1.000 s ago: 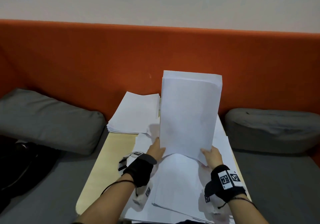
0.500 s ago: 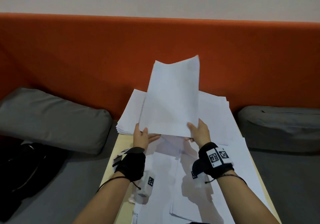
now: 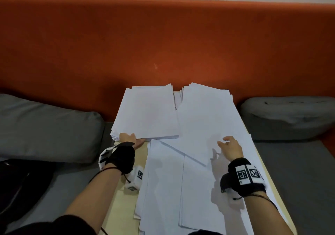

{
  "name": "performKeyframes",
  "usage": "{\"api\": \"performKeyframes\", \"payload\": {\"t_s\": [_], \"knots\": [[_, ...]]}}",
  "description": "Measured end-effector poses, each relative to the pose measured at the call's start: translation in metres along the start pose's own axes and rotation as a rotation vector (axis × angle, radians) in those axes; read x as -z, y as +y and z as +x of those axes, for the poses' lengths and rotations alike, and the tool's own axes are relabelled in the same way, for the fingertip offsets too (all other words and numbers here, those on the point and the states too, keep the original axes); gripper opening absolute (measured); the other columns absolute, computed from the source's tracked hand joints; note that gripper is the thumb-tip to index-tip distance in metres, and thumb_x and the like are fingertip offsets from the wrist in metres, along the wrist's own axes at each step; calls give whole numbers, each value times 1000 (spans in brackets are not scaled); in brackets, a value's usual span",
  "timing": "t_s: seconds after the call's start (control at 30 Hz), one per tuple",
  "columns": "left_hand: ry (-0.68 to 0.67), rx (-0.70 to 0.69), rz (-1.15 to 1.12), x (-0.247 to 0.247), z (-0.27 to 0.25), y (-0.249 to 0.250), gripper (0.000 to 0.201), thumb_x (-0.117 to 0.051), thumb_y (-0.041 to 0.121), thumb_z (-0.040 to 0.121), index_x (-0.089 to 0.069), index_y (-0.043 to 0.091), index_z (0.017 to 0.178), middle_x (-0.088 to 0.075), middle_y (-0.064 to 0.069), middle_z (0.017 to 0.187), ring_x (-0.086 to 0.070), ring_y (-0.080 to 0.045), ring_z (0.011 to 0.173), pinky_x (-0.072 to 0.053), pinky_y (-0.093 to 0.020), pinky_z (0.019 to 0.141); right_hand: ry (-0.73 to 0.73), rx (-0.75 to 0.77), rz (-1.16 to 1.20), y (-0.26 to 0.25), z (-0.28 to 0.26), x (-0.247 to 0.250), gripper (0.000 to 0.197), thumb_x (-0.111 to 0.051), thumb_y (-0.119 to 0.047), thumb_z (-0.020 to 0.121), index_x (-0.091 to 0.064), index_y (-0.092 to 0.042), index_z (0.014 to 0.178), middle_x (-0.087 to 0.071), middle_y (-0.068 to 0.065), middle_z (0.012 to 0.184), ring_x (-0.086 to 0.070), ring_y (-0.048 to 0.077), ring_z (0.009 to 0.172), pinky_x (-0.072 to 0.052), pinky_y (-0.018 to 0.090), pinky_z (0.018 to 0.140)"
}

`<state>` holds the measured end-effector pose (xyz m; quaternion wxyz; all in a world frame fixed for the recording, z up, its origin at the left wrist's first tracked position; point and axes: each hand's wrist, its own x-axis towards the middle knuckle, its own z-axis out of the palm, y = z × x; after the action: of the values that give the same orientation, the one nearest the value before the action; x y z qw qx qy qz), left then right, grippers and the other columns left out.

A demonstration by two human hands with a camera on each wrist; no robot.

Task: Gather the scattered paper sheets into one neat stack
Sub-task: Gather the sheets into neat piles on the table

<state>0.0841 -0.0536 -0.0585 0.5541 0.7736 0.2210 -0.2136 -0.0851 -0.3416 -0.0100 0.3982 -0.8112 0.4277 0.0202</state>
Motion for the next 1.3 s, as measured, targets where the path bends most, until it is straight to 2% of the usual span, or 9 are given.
{"api": "performKeyframes", "payload": {"t_s": [0.17,0.27,0.43,0.53,0.67,0.87,1.03,1.17,1.3], "knots": [[283,-3,349,-7,-47,19,76,-51,29,93,-8,-8,142,-17,-26,148,-24,-38,135,-21,-42,114,-38,-227,-391,38,0,17,65,-65,-41,81,-40,-9,132,-39,20,136,-33,38,129,-33,46,103],[361,-168,454,-23,-74,11,78,-59,27,88,-12,0,145,-16,-20,149,-27,-33,130,-20,-36,109,-25,-245,-490,45,-12,15,80,-71,-44,76,-29,-11,136,-26,19,140,-23,39,132,-32,49,103],[80,-345,905,-68,-112,-31,65,-48,36,93,-21,6,144,-18,-17,150,-22,-33,137,-22,-37,112,-12,-193,-222,54,-22,12,109,-77,-30,74,0,-11,148,-28,24,145,-36,42,130,-37,49,104],[-121,-428,1033,-93,-130,-56,62,-44,23,95,-14,9,147,-7,-10,156,-8,-27,145,-13,-40,117,-21,-173,-181,59,-27,15,100,-76,-24,75,-8,-2,145,-43,25,137,-47,40,123,-41,45,98],[-274,-407,757,-104,-138,-56,42,-45,4,87,-42,-2,128,-36,-20,141,-37,-36,130,-33,-39,109,-63,-94,-20,69,-26,18,72,-75,-7,74,-33,2,132,-50,23,128,-50,39,119,-43,41,96],[-303,-248,380,-106,-154,-51,57,-32,35,100,-38,-14,127,-41,-27,133,-41,-38,125,-31,-39,107,-199,83,340,89,-32,26,34,-68,2,78,-60,-6,110,-66,18,109,-62,35,102,-46,53,97],[-268,-332,96,-99,-163,-44,59,-51,51,89,-48,7,128,-52,-10,129,-49,-26,123,-37,-35,105,-286,238,456,84,-50,51,23,-61,7,82,-65,-10,97,-72,13,94,-66,31,86,-51,42,85],[-512,-440,-129,-91,-171,-43,42,-69,19,79,-53,7,115,-64,-7,105,-67,5,76,-51,-11,64,-225,292,594,78,-49,67,25,-61,6,82,-63,-7,103,-74,-4,83,-69,14,78,-52,31,78],[-353,-613,-124,-95,-186,-21,19,-49,1,93,-56,-5,110,-61,-7,100,-61,14,66,-49,-7,64,-162,385,647,56,-54,71,32,-59,1,86,-54,-9,117,-65,-1,98,-60,19,93,-52,17,75]]}}
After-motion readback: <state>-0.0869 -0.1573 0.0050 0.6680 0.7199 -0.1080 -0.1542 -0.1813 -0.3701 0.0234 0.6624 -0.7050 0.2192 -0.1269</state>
